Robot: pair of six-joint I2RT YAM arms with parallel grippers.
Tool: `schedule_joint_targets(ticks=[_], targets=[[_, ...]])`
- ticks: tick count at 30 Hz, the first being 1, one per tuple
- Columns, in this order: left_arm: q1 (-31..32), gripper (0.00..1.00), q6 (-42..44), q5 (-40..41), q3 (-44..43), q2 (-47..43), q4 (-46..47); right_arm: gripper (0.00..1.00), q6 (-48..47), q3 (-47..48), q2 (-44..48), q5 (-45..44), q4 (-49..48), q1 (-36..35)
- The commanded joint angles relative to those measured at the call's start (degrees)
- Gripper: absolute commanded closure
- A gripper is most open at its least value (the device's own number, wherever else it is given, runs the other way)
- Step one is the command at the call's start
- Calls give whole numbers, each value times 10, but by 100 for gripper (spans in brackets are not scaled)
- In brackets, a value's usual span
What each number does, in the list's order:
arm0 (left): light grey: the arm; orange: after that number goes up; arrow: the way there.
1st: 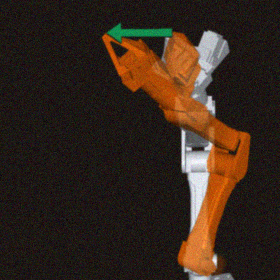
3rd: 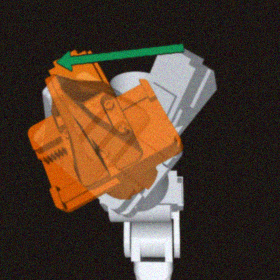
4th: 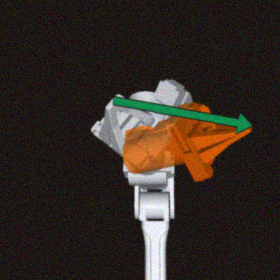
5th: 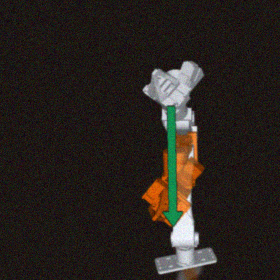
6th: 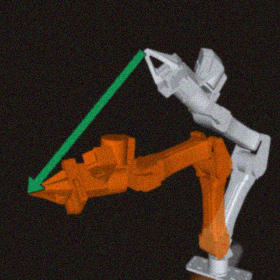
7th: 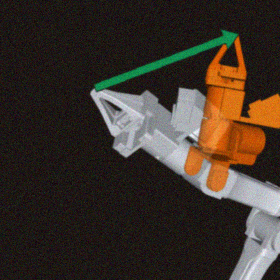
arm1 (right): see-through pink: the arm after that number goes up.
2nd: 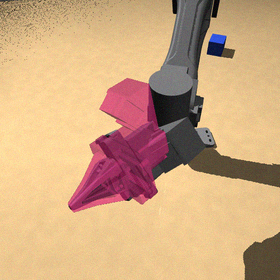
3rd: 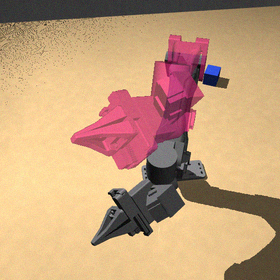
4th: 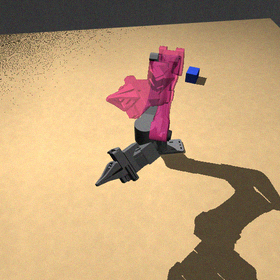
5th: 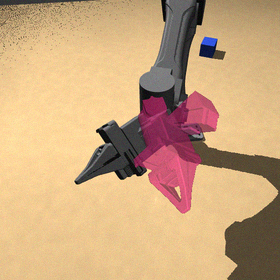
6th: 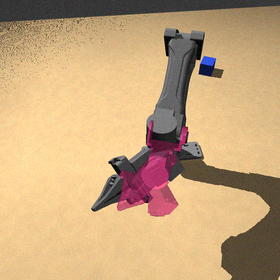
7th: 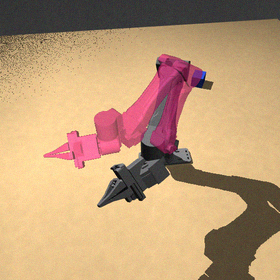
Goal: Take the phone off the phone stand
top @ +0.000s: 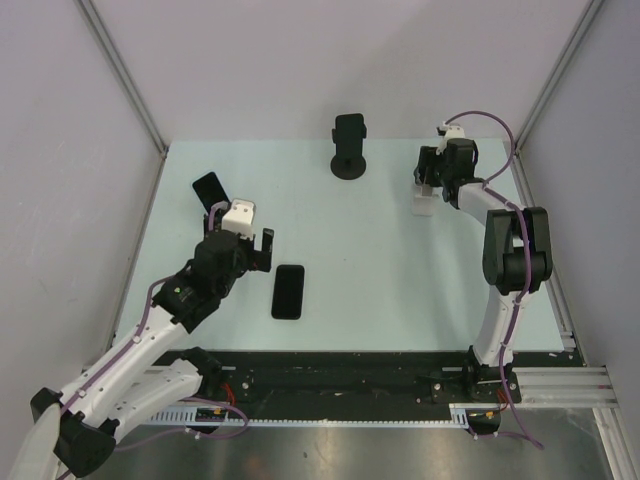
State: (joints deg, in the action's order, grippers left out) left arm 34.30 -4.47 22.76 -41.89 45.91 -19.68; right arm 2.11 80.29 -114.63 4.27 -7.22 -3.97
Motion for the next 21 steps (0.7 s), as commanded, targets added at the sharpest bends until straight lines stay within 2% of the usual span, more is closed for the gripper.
schedule_joint_targets(ticks=[1,6,9,10,13,21], targets=[[-6,0,17,3,4,1,23,97,28,26,-2,-30,31,-5],[-6,0,17,0,4,1,22,91,25,26,-7,-35,35,-10],[-6,0,17,2,4,-1,22,71,16,27,-8,-22,33,-10],[-6,0,18,3,4,-2,22,61,9,29,-9,-19,31,-10],[-6,0,18,4,4,-6,22,51,-3,36,-11,-7,33,-11],[-7,0,19,7,6,-13,22,50,-19,43,-24,52,34,-12]])
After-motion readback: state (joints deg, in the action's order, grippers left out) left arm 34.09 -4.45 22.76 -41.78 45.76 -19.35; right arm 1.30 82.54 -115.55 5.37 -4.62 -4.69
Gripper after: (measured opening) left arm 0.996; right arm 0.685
